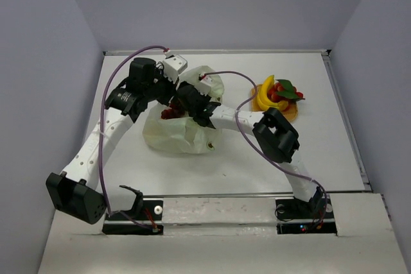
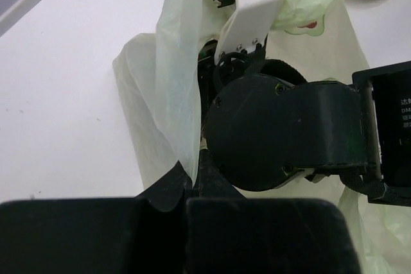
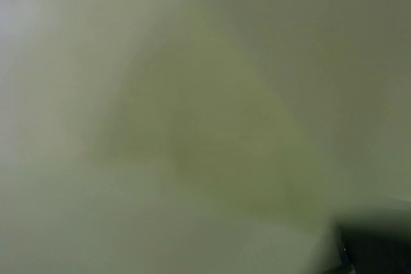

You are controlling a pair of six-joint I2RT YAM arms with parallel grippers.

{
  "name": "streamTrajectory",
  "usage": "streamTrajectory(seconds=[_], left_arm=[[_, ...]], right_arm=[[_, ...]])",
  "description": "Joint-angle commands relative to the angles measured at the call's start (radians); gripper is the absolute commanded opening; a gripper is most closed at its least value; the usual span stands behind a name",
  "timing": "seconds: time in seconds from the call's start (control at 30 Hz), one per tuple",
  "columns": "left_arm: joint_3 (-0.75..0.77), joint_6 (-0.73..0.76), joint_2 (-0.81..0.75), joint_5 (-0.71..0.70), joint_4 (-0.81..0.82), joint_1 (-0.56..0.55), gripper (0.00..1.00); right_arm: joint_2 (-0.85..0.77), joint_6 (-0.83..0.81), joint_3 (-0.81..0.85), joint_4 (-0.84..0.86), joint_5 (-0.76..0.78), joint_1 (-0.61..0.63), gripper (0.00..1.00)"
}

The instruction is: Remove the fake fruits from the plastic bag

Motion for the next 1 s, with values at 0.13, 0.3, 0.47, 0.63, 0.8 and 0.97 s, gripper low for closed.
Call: streamTrajectory(seconds=[0.13, 0.3, 0.47, 0.63, 0.8, 0.97], left_arm=[[0.015, -0.045, -0.007, 0.2, -0.001, -0.039, 0.0], [0.018, -0.053, -0.007, 0.221, -0.003, -0.039, 0.0], [0.012, -0.056, -0.016, 0.221, -0.009, -0.036, 0.0], [0.032, -0.08, -0.024, 0.226, -0.015, -0.021, 0.0], [0.006, -0.085, -0.028, 0.185, 0.003, -0.001, 0.0], [-0.007, -0.099, -0.012, 0.039, 0.032, 0.025, 0.0]], right_arm=[[0.17, 0.057, 0.209, -0.275, 0.127, -0.028, 0.96], [0.28, 0.034, 0.321, -0.326, 0.107, -0.046, 0.89], [0.296, 0.079, 0.328, -0.359, 0.069, -0.077, 0.69], [0.256, 0.033, 0.285, -0.356, 0.03, -0.088, 0.22], [0.147, -0.134, 0.243, -0.283, -0.057, -0.088, 0.05], [-0.063, -0.3, 0.047, -0.134, -0.198, -0.088, 0.01]])
